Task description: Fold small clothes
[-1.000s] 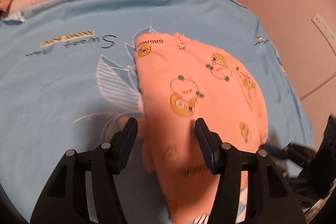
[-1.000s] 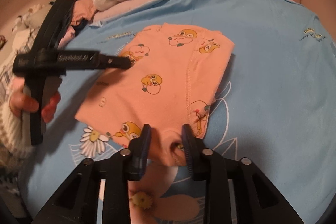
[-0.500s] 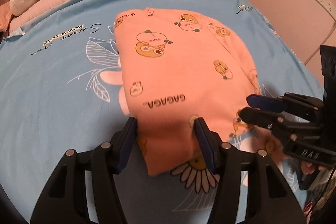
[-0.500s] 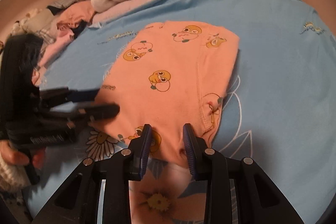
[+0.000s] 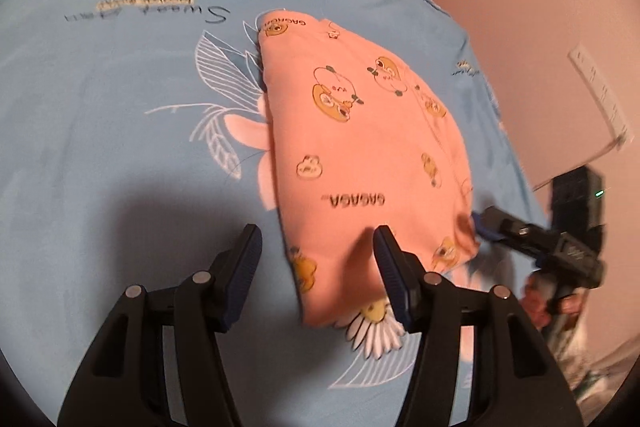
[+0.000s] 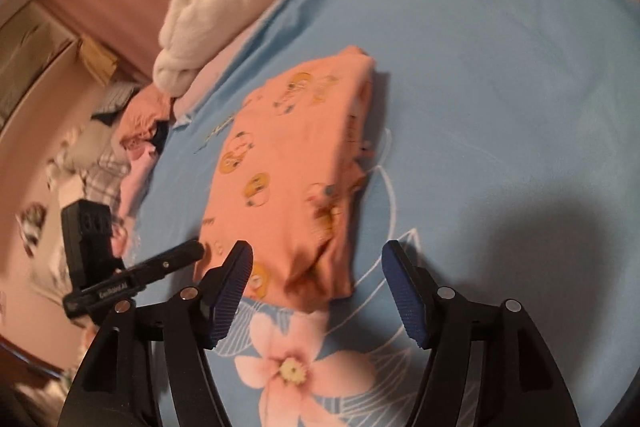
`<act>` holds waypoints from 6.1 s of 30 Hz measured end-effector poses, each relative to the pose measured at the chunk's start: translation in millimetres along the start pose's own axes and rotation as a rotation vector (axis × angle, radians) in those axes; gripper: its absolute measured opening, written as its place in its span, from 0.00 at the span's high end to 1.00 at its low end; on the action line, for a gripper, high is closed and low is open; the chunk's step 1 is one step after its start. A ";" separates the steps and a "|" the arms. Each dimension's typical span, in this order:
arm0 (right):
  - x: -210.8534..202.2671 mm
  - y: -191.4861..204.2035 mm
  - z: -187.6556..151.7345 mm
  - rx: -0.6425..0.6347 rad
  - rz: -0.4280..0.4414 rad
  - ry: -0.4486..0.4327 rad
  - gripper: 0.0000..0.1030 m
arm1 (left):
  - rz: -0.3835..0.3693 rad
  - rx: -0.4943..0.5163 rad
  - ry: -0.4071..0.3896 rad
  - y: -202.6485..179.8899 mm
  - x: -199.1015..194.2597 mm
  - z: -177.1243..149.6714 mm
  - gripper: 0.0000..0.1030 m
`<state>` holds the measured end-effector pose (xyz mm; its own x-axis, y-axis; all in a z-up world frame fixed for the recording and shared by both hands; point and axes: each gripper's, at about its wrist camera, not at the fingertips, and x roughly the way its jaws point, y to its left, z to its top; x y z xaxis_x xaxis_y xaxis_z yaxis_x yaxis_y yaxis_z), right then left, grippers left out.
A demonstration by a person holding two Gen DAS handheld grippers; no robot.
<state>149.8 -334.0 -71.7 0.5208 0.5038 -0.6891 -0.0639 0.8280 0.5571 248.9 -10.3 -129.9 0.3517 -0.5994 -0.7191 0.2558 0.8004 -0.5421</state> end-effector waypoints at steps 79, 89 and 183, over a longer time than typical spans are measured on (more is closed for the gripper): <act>-12.0 94.5 -6.4 -0.360 -0.093 -0.139 0.75 | 0.157 0.210 -0.128 -79.3 -41.5 -12.7 0.74; -44.1 110.3 -32.4 -0.390 -0.097 -0.170 0.75 | 0.170 0.245 -0.157 -104.6 -71.0 -43.0 0.74; -113.3 223.0 -104.1 -0.708 -0.020 -0.289 0.75 | 0.296 0.237 -0.394 -131.6 -223.9 -130.3 0.73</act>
<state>-12.1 -180.9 82.3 0.7233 0.4830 -0.4936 -0.5316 0.8456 0.0484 19.2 17.6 45.8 0.7385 -0.3368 -0.5841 0.2745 0.9414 -0.1959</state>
